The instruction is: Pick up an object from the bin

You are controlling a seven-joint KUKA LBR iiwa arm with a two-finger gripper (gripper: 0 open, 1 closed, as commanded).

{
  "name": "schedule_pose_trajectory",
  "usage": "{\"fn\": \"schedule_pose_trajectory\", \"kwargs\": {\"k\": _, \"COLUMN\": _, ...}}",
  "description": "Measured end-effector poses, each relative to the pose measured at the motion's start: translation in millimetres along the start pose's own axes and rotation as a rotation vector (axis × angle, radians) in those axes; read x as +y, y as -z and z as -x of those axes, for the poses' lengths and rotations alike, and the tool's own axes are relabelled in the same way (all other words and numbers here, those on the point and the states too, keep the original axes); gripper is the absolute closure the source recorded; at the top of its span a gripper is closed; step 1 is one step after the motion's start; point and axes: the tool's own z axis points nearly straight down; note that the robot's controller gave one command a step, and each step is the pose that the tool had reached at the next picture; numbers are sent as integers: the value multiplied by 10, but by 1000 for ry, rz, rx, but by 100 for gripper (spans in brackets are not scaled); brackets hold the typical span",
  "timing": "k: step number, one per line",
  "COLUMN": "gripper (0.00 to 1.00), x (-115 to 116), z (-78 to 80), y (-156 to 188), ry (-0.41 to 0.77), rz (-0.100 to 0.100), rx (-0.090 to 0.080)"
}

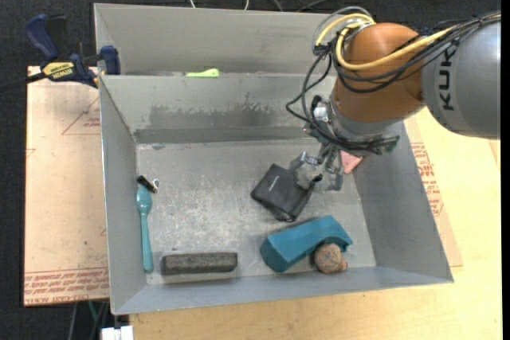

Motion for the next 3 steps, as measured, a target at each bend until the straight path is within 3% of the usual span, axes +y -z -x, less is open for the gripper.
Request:
{"fn": "schedule_pose_trajectory", "kwargs": {"k": 1, "gripper": 100, "x": -293, "z": -145, "y": -43, "ry": 188, "rz": -12, "rx": -4}}
{"fn": "schedule_pose_trajectory", "kwargs": {"k": 2, "gripper": 100, "x": -289, "z": -95, "y": 367, "ry": 201, "rz": 4, "rx": -2}}
{"fn": "schedule_pose_trajectory", "kwargs": {"k": 3, "gripper": 100, "x": -319, "z": -101, "y": 931, "ry": 284, "rz": 5, "rx": -2}}
